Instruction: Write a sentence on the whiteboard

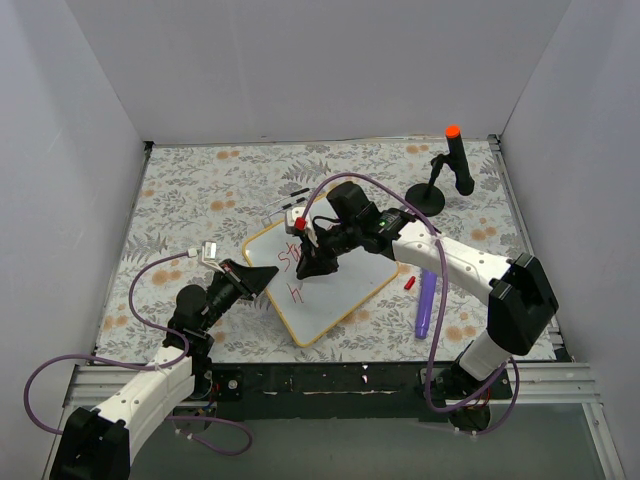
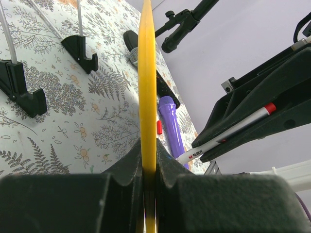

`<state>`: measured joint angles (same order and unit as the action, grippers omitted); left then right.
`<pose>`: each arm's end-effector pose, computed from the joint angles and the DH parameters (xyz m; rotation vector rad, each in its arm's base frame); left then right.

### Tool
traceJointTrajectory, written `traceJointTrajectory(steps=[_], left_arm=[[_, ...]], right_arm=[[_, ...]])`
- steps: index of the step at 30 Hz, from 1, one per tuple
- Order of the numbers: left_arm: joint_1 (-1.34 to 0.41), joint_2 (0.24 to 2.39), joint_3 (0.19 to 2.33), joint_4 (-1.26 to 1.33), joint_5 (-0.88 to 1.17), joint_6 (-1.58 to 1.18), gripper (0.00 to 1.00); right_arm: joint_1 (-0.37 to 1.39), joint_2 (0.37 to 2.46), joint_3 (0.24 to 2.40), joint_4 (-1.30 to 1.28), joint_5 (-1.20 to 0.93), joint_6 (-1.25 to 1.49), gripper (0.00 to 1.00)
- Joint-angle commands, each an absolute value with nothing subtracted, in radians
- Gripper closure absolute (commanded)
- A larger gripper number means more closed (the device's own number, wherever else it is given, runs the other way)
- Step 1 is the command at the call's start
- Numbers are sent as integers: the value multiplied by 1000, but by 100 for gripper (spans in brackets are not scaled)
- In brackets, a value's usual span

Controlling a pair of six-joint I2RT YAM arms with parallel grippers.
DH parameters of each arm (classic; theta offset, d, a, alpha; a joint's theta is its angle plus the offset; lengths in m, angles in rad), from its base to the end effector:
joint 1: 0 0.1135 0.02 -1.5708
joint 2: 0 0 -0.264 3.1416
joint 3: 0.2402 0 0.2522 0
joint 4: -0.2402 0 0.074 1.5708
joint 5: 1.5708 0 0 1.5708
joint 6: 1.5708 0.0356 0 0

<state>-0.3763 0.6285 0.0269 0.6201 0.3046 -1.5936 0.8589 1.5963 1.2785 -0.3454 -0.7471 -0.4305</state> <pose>0.1359 -0.0652 0.1815 -0.8145 1.6711 -1.7149 0.2149 0.2861 0.2962 -1.6504 1.4986 1.0656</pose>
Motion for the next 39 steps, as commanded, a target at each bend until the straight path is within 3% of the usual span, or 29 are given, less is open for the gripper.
traceJointTrajectory(steps=[1,39], left_arm=[[-379,598,43,756,295,-1626,100],[-379,591,37,752,295,-1615,100]], right_arm=[[862,1580,1281,-337,-744,-446,99],[868,1608,1275,-342,-675,-442,99]])
